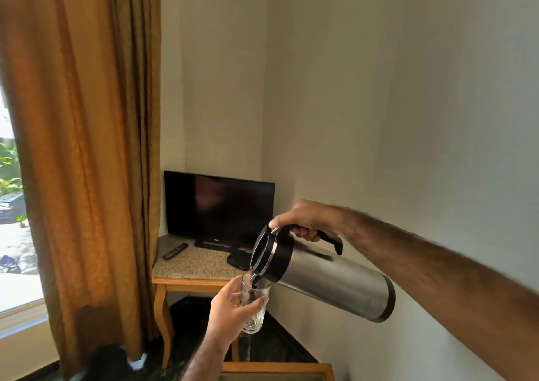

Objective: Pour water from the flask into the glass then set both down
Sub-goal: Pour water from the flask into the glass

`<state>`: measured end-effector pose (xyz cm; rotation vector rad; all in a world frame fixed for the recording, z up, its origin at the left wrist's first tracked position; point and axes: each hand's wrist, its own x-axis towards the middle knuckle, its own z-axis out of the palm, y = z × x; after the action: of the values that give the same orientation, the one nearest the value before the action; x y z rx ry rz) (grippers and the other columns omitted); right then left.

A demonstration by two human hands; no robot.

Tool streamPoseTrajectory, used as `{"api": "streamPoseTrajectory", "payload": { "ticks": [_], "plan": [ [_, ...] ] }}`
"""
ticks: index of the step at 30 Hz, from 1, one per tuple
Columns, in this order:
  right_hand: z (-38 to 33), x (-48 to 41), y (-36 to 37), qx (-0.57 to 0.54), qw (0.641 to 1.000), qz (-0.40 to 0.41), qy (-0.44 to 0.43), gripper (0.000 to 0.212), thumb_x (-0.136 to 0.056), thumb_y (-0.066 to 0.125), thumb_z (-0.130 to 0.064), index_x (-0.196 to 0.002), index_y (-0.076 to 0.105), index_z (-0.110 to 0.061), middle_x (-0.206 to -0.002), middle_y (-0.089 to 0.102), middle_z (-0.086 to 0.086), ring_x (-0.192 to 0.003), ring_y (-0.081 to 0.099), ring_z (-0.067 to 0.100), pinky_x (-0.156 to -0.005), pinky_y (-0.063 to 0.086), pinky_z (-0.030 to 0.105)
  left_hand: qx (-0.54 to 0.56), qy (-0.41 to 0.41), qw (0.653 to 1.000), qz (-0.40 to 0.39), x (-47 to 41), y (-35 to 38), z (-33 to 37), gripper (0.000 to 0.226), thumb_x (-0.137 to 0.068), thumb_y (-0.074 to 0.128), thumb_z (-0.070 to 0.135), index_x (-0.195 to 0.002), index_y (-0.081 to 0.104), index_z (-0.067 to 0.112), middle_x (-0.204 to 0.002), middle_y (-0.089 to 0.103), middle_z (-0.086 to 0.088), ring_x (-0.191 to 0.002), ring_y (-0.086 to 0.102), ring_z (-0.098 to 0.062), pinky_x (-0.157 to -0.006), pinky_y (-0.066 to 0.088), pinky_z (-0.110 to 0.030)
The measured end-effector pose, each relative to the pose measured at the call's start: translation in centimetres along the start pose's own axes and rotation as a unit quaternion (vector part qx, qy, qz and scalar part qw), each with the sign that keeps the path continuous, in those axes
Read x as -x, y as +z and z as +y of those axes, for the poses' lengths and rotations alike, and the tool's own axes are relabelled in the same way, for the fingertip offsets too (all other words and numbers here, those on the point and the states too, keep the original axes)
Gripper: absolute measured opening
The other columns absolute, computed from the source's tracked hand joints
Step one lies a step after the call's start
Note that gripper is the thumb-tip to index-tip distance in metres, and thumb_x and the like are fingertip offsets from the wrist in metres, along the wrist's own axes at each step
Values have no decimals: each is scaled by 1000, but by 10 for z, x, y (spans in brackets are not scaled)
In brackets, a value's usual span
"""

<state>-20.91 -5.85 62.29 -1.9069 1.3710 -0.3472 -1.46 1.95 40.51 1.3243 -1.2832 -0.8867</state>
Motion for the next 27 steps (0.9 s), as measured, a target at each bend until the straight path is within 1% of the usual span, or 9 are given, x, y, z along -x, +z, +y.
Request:
{"api": "streamPoseTrajectory", "payload": {
  "ticks": [2, 4, 5, 7, 10, 13, 16, 20, 27],
  "plan": [
    [-5, -3, 0, 14, 1000, 0, 2, 44, -83, 77, -50, -78, 72, -7, -53, 46, -3, -42, 37, 11, -45, 31, 25, -7, 11, 1000, 1, -2, -2, -2, 44, -75, 93, 27, -113, 72, 39, -103, 80, 19, -103, 74, -8, -72, 55, -20],
    [-10, -6, -1, 18, 1000, 3, 3, 52, -82, 77, -50, -96, 75, -1, -54, 46, -2, -42, 37, 11, -44, 32, 25, -13, 19, 1000, 4, -2, -4, -2, 45, -75, 92, 30, -114, 72, 39, -106, 79, 15, -105, 72, -7, -73, 54, -21],
    [-13, -7, -2, 23, 1000, 2, 3, 50, -83, 76, -50, -96, 74, -1, -54, 46, -2, -42, 37, 11, -44, 32, 25, -12, 22, 1000, 3, -3, -5, -3, 46, -75, 92, 32, -115, 71, 38, -110, 78, 13, -106, 71, -7, -74, 54, -22],
    [-20, -9, -1, 41, 999, -9, 5, 41, -86, 75, -47, -81, 69, -7, -53, 47, -3, -42, 37, 11, -45, 32, 25, -10, 21, 1000, 2, -4, -6, -4, 46, -76, 92, 29, -116, 71, 36, -112, 78, 10, -106, 71, -8, -73, 53, -22],
    [-30, -11, 2, 72, 997, -17, 8, 43, -88, 74, -45, -64, 58, -14, -50, 48, -4, -42, 39, 11, -46, 34, 25, -9, 27, 1000, -2, -4, -9, -2, 44, -78, 91, 24, -113, 68, 39, -107, 77, 10, -100, 71, -5, -69, 51, -16],
    [-36, -13, 3, 88, 996, -27, 19, 43, -88, 74, -45, -62, 57, -15, -49, 49, -5, -41, 40, 11, -45, 35, 24, -10, 29, 999, -9, -4, -11, -4, 44, -78, 90, 23, -115, 69, 36, -107, 78, 9, -96, 71, -1, -68, 50, -14],
    [-40, -14, 3, 95, 995, -36, 23, 43, -88, 74, -46, -63, 58, -16, -50, 50, -5, -41, 41, 11, -45, 36, 24, -9, 27, 1000, -8, -4, -12, -9, 42, -76, 92, 24, -111, 71, 36, -101, 81, 11, -95, 75, -5, -68, 53, -16],
    [-45, -17, 3, 108, 993, -47, 22, 43, -88, 75, -46, -62, 59, -16, -50, 51, -4, -41, 43, 11, -45, 38, 24, -10, 26, 1000, -12, -3, -14, -13, 40, -76, 92, 26, -110, 73, 36, -102, 80, 24, -93, 77, -4, -72, 56, -20],
    [-56, -24, 4, 130, 989, -60, 28, 45, -89, 75, -47, -62, 59, -15, -50, 52, -3, -40, 43, 13, -45, 39, 24, -6, 23, 1000, 3, -4, -18, -19, 44, -75, 92, 32, -114, 74, 35, -108, 80, 11, -104, 73, -10, -77, 55, -24]
  ]
}}
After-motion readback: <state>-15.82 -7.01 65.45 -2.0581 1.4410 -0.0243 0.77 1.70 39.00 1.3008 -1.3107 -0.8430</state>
